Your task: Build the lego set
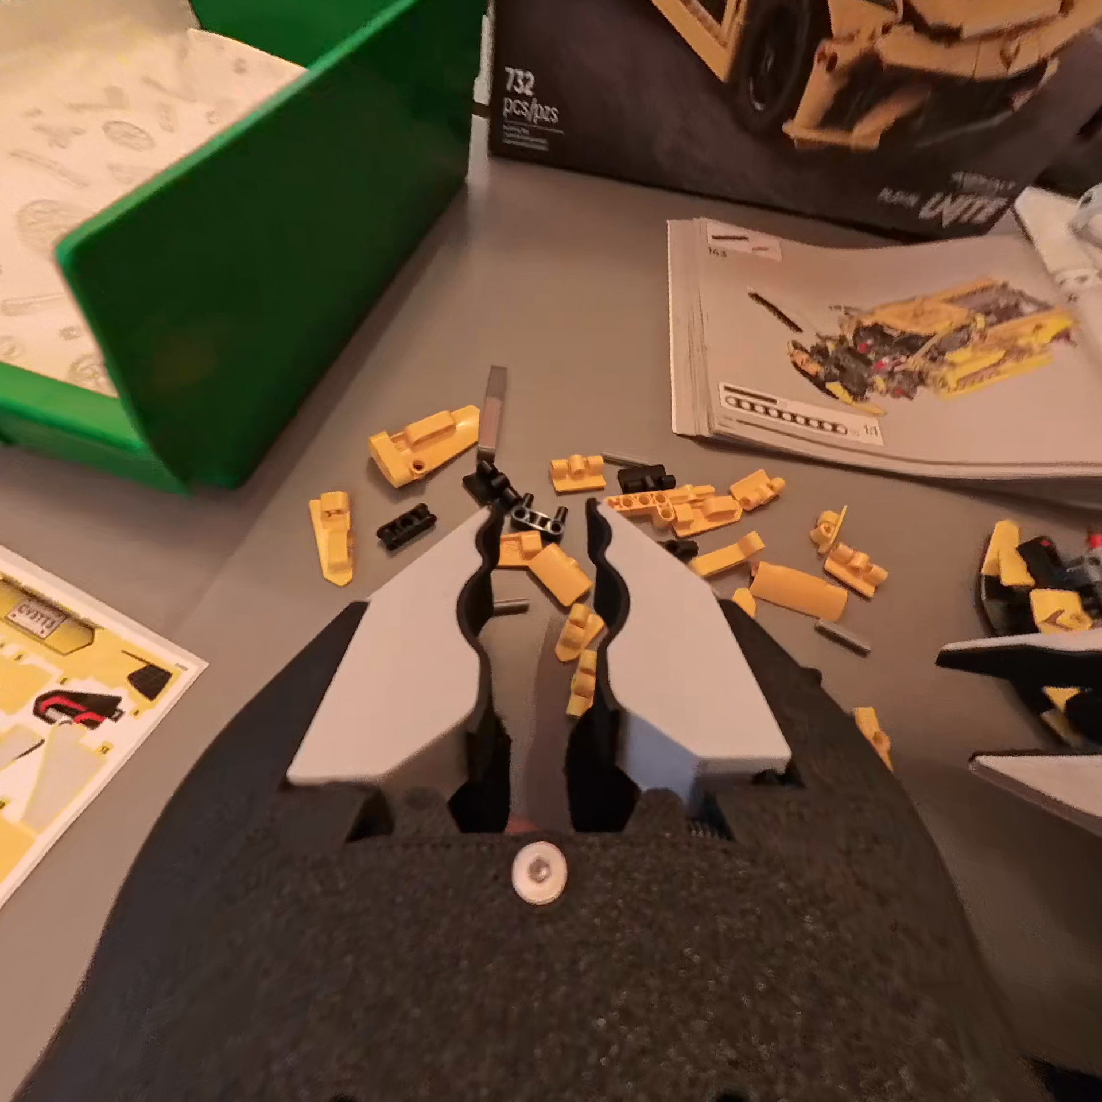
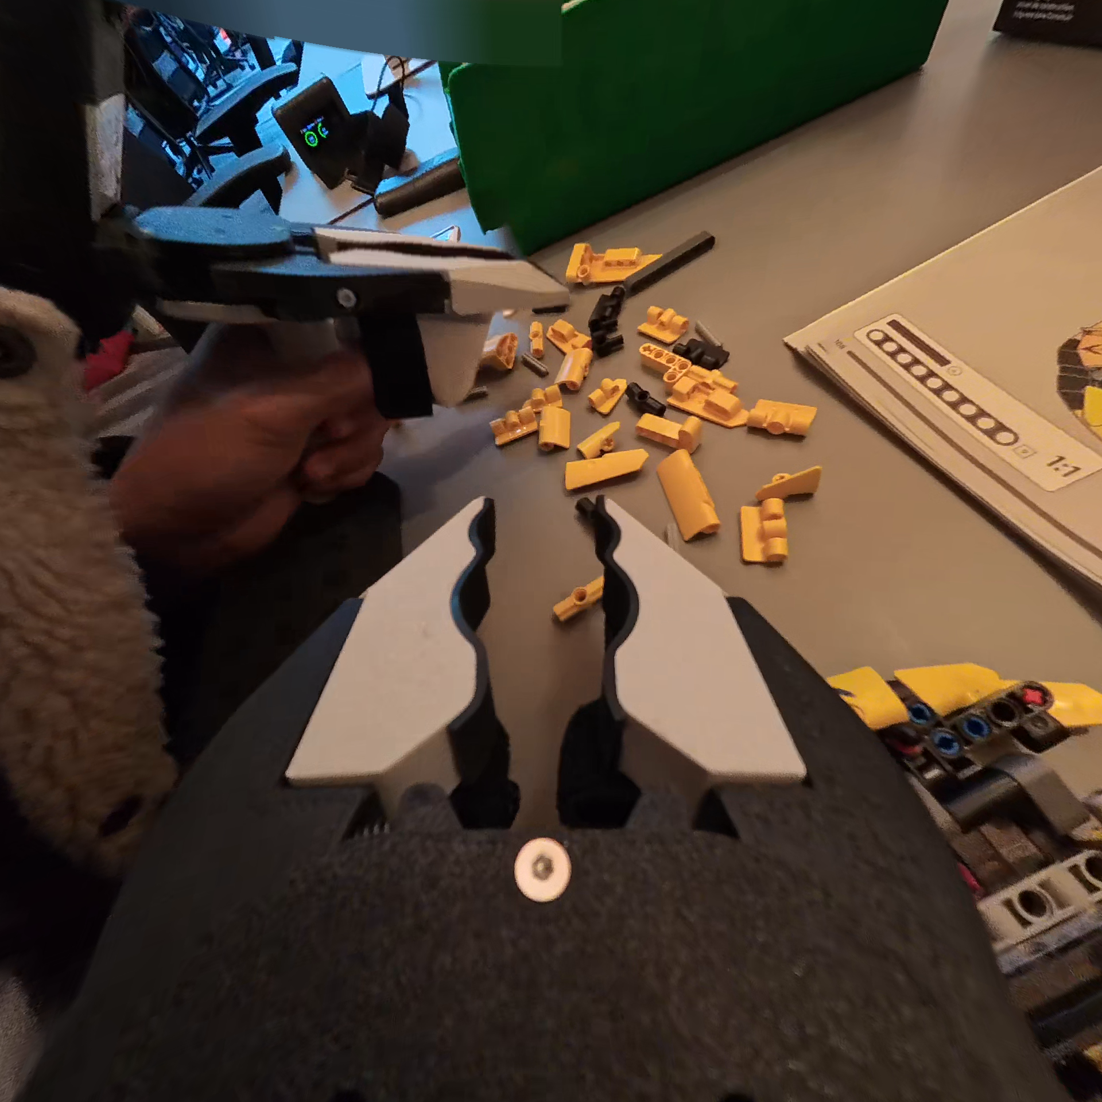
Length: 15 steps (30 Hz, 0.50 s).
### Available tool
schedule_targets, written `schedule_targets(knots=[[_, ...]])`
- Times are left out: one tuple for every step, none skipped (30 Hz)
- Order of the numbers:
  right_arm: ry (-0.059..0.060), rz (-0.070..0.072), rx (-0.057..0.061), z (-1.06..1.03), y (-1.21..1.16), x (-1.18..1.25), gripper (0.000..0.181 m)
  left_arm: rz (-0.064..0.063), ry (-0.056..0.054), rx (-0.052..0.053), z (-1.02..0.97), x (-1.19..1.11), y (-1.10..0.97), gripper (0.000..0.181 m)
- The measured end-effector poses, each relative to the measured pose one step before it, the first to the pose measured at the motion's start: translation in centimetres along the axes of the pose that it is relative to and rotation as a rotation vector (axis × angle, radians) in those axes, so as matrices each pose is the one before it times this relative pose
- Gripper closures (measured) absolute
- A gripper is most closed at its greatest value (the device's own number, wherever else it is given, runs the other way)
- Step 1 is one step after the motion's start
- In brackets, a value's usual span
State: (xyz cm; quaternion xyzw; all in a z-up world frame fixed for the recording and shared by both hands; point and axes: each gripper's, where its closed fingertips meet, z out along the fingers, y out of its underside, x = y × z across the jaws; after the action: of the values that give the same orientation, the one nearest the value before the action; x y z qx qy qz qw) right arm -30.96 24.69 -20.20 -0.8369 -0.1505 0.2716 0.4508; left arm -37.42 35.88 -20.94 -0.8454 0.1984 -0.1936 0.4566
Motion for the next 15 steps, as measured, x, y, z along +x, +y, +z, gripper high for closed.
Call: schedule_targets(knots=[[-0.0046,0.0061,0.0049,-0.098,-0.126,0.008,0.149,0.026,0.0052,-0.019,0.206,0.315,0.238,0.153],[-0.0066,0.0035,0.0065,-0.067,-0.126,-0.062,0.15,0.0207,0.0078,-0.0182,0.186,0.289,0.236,0.153],[-0.0034,0.0001,0.0023,-0.027,-0.022,-0.018,0.15,0.0134,0.0031,-0.0121,0.126,0.172,0.146,0.153],[0.0003,-0.0002,-0.0037,-0.001,0.074,0.036,0.15,0.0059,0.0012,-0.0038,0.051,0.071,0.05,0.152],[0.0006,0.0003,-0.0042,0.005,0.092,0.057,0.15,-0.0022,-0.0004,0.0015,-0.021,-0.03,-0.017,0.153],[-0.0008,0.0023,-0.0026,-0.005,0.053,0.033,0.15,-0.0083,0.001,0.0039,-0.041,-0.066,-0.051,0.153],[-0.004,0.004,-0.0001,-0.037,0.002,-0.036,0.15,-0.0122,0.0021,0.0042,-0.043,-0.105,-0.053,0.153],[-0.0053,0.0046,0.0038,-0.048,-0.068,-0.062,0.151,-0.0129,0.0043,0.0041,-0.043,-0.082,-0.058,0.153],[-0.0048,0.0041,0.0036,-0.048,-0.074,-0.065,0.151,-0.0136,0.0004,0.0038,-0.029,-0.14,-0.044,0.153],[-0.0042,0.0035,0.0017,-0.034,-0.036,-0.056,0.151,-0.0154,-0.0128,0.0017,-0.008,-0.312,-0.029,0.153],[-0.0045,0.0025,0.0011,-0.015,-0.019,-0.074,0.151,-0.0156,-0.0175,0.0002,0.003,-0.389,-0.013,0.152],[-0.0034,0.0022,-0.0005,0.024,0.013,-0.053,0.151,-0.017,-0.0178,0.0,0.003,-0.416,-0.006,0.152],[-0.0024,0.0011,-0.0034,0.033,0.051,-0.034,0.151,-0.0181,-0.0134,0.0016,-0.008,-0.363,-0.019,0.152],[-0.0013,0.0001,-0.0051,0.035,0.069,-0.014,0.151,-0.0206,-0.0142,0.0057,-0.043,-0.412,-0.085,0.152],[-0.0001,-0.0007,-0.0035,0.032,0.064,-0.014,0.151,-0.0203,-0.0138,0.01,-0.076,-0.397,-0.143,0.152]])
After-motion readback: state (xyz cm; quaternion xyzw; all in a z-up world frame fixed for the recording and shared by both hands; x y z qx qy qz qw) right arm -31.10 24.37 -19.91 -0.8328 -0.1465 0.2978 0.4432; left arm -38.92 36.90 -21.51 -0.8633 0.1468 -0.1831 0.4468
